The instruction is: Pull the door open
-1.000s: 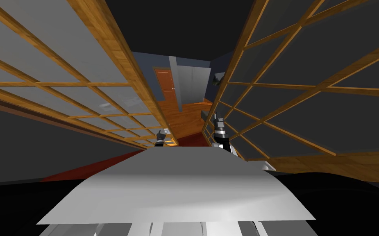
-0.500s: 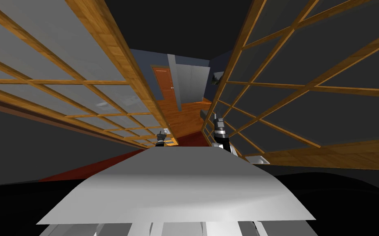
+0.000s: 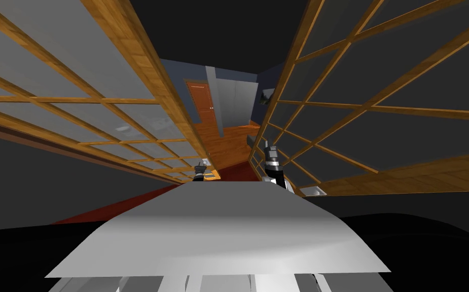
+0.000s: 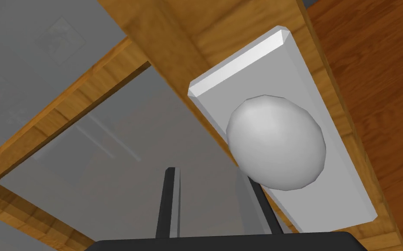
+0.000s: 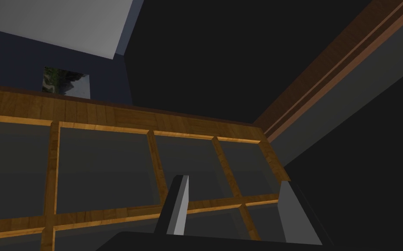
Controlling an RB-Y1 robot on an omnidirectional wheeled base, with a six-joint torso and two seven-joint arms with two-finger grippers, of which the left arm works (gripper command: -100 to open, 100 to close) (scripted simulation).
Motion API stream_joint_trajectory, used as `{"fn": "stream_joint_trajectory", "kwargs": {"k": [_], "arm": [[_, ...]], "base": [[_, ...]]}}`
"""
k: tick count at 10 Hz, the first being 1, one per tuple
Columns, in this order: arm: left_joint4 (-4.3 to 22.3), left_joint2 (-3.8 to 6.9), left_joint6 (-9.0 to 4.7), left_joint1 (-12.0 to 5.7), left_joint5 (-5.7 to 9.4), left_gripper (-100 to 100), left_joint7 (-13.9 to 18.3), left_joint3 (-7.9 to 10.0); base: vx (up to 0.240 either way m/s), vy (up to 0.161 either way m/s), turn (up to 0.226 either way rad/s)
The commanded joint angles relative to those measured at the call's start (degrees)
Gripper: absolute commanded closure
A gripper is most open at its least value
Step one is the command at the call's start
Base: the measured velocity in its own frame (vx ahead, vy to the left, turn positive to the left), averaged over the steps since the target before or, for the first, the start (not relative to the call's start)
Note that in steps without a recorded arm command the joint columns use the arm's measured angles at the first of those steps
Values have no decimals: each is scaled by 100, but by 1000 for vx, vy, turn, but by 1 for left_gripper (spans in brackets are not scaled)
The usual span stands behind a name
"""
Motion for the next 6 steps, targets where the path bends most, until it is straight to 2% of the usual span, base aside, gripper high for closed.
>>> {"fn": "stream_joint_trajectory", "kwargs": {"k": [1,3,4,6], "arm": [[-146,-119,-28,-10,75,-100,286,-173],[-146,-119,-28,-10,75,-100,314,-173],[-168,-127,-23,-12,186,-100,552,-221],[-168,-127,-23,-12,186,-100,552,-221]], "base": [[-49,23,-54],[-27,14,-12],[-40,4,-26],[-26,4,-29]]}}
